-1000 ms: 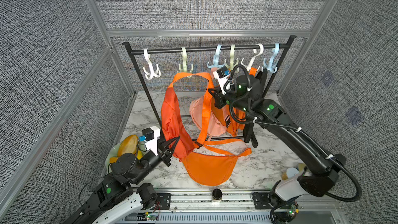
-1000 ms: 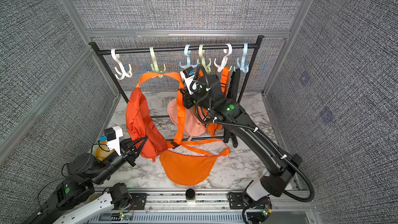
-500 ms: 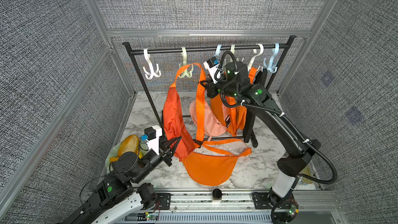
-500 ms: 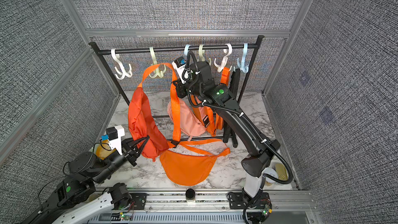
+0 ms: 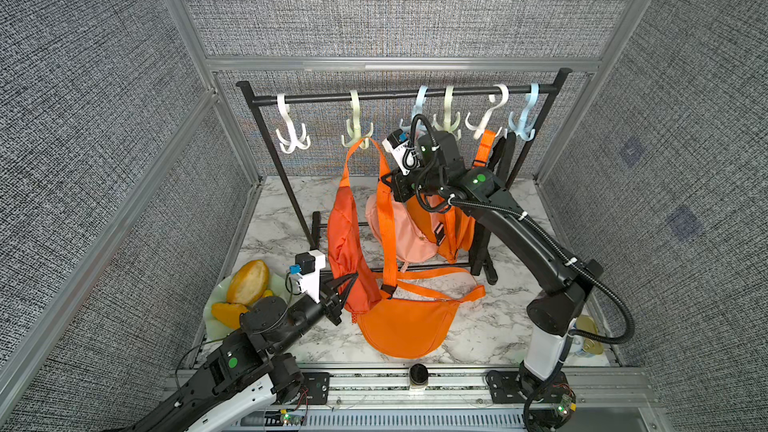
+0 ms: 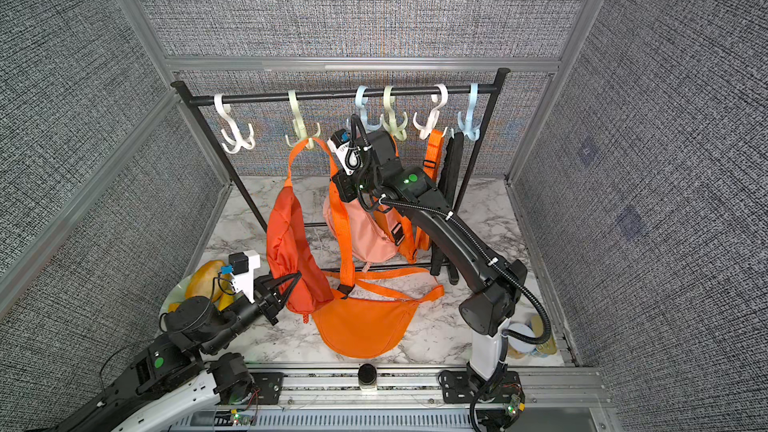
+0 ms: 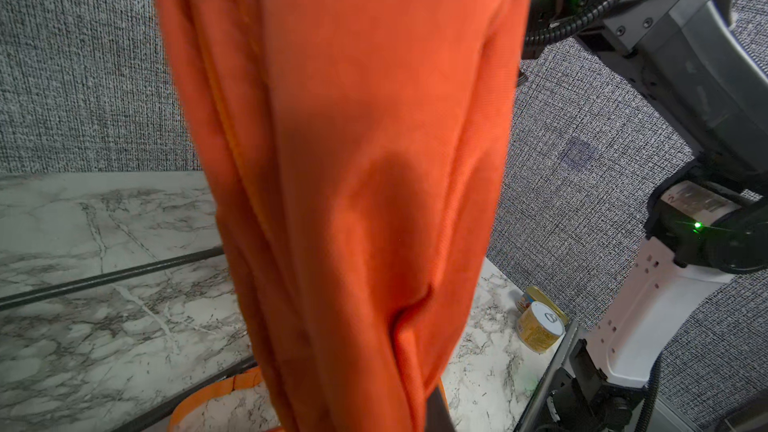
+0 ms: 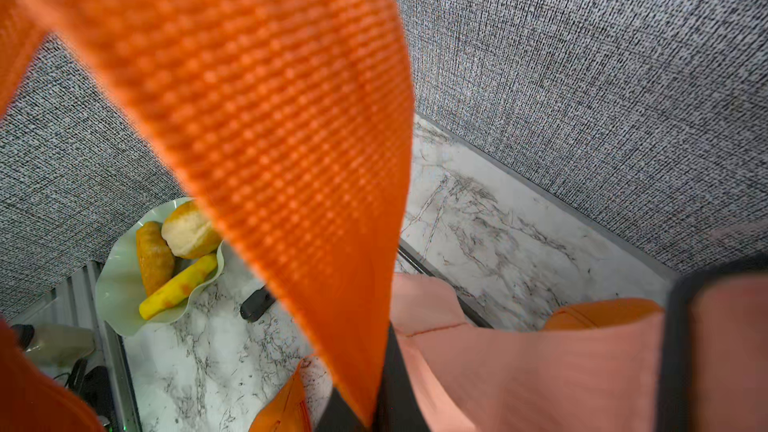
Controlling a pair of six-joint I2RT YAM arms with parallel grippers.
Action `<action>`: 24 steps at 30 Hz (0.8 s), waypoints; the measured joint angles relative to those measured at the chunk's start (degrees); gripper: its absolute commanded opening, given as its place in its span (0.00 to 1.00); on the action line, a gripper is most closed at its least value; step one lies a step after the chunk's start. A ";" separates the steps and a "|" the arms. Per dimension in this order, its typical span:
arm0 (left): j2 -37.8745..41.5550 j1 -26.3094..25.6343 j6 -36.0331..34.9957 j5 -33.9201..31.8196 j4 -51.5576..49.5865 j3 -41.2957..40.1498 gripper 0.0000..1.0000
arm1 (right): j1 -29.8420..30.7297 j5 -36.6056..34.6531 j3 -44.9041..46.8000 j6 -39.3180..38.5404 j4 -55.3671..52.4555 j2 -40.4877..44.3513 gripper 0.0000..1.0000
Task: Hang the bag on a hook
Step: Hang the bag on the hook.
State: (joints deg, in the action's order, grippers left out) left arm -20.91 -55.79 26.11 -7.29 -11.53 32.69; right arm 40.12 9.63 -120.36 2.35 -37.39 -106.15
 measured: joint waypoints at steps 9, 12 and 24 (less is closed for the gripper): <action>-3.19 0.00 2.47 0.39 4.61 -3.10 0.08 | 0.00 -0.96 8.24 0.24 0.61 5.75 0.29; -5.11 0.00 2.82 0.66 6.73 -3.58 0.08 | 0.00 -2.03 11.76 0.26 1.64 8.92 0.34; -18.23 1.27 3.98 4.59 20.39 -6.25 0.10 | 0.04 -6.36 24.57 1.11 7.58 23.04 0.54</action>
State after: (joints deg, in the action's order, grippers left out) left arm -39.13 -54.52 30.09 -2.70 8.86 26.44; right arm 40.16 3.27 -95.79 3.46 -29.80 -83.11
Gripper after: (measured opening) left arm 0.100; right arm 0.533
